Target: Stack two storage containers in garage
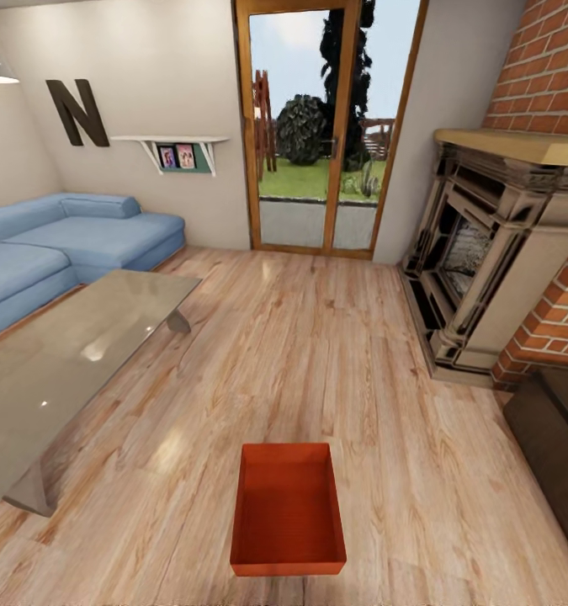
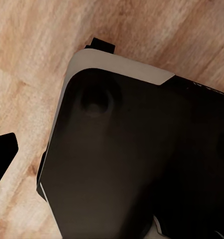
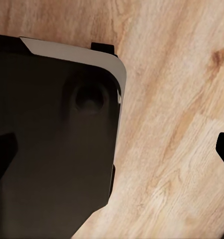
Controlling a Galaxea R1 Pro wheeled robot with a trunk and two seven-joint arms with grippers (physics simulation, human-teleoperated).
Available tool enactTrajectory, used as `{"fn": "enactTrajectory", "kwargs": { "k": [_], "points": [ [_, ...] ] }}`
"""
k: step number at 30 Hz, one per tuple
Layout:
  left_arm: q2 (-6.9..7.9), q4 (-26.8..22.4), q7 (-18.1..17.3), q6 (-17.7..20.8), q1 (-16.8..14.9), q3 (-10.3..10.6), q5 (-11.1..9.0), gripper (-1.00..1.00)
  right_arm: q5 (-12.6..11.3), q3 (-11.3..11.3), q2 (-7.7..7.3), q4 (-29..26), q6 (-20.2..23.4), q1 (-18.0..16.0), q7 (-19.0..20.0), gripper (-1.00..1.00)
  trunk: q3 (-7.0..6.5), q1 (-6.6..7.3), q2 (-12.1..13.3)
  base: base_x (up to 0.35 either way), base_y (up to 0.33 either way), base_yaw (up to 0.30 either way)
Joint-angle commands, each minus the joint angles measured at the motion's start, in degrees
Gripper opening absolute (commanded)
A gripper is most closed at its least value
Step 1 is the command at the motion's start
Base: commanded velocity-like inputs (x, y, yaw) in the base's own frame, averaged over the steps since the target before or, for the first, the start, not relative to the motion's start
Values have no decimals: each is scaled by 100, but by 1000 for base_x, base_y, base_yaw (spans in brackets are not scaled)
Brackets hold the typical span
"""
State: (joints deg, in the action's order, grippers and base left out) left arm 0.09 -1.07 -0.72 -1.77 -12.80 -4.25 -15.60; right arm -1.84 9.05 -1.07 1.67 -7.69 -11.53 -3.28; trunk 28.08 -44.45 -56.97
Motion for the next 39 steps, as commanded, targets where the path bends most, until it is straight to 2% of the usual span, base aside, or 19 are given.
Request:
{"fn": "enactTrajectory", "kwargs": {
  "k": [1,39],
  "points": [
    [3,5,-8,-16,-4,-41,-4,100,-19,44,2,18,-31,-7,-15,100,15,0,-4,0,0,0],
    [-28,11,-11,-24,-4,-49,-11,100,-19,44,2,18,-31,-7,-15,100,370,0,-4,0,0,0]
  ]
}}
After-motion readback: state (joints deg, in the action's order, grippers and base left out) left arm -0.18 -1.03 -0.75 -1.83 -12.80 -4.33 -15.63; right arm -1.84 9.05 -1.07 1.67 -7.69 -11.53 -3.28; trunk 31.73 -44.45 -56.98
